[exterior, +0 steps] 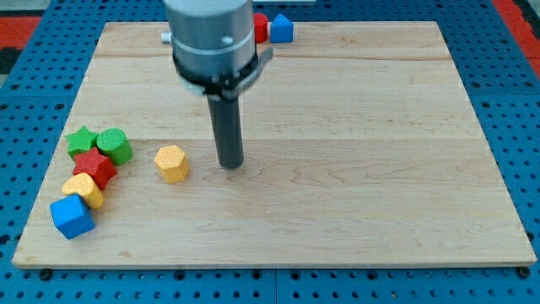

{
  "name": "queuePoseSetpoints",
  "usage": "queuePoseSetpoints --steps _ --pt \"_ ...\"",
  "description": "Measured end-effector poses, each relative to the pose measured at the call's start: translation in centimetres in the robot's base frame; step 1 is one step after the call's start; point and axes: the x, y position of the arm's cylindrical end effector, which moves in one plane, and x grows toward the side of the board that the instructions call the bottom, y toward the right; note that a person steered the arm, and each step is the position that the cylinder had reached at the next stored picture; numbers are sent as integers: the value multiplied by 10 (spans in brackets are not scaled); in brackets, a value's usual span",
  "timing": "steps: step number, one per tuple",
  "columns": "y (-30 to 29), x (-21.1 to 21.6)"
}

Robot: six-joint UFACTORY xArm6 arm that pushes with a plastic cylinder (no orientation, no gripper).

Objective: Place the yellow hexagon left of the red circle

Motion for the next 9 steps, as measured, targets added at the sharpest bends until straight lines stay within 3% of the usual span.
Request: queuePoseSetpoints --steps 1,2,3,9 --pt "-22 55" --pt "-78 26" --pt "-86 -37" --pt "-77 -222"
